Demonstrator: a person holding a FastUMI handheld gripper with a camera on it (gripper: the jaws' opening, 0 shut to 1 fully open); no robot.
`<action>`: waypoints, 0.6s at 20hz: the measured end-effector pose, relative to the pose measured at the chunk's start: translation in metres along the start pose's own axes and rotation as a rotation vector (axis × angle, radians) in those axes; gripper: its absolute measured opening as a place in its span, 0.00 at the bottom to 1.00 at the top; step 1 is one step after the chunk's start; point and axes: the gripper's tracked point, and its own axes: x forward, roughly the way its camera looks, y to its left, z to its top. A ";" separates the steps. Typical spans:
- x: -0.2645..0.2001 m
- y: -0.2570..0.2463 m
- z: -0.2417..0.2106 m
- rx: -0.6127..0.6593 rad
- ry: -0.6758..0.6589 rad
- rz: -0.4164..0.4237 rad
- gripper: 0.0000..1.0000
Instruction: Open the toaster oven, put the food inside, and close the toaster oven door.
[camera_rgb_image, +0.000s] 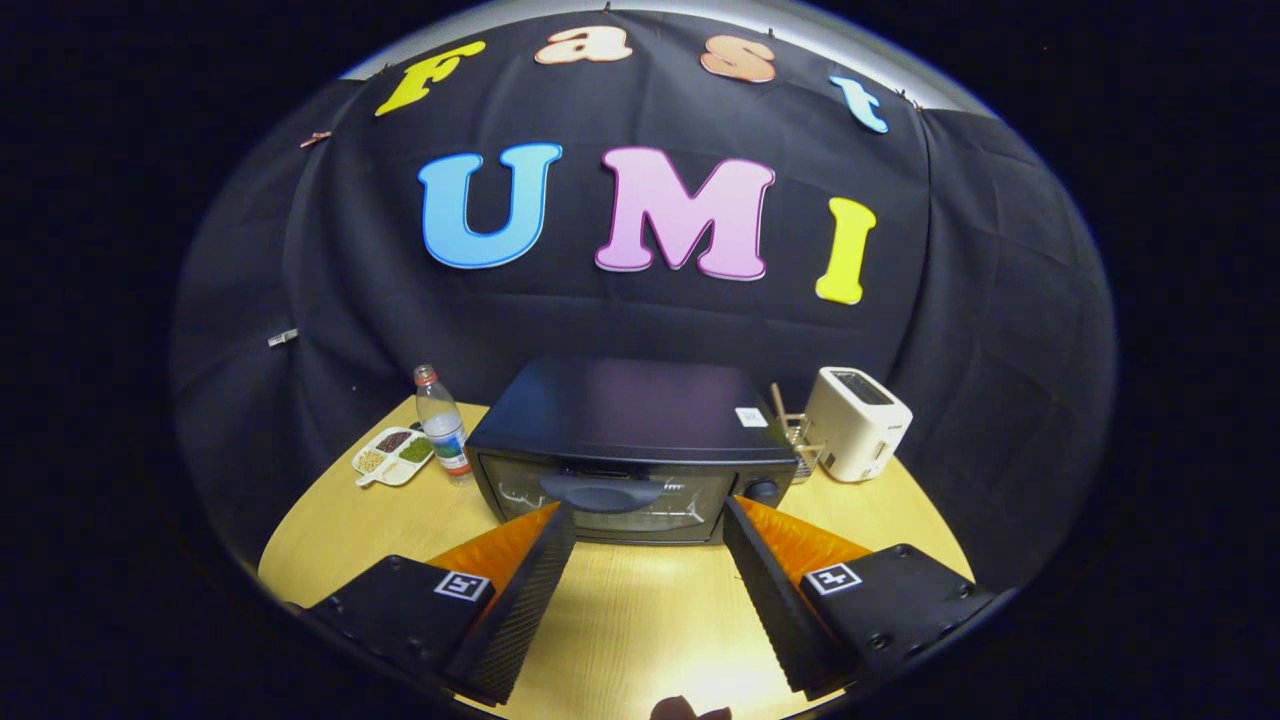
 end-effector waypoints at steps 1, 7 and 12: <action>-0.012 -0.007 0.011 0.001 -0.033 -0.007 0.98; -0.078 -0.033 0.060 0.010 -0.154 -0.035 0.98; -0.126 -0.035 0.106 0.006 -0.273 -0.045 0.98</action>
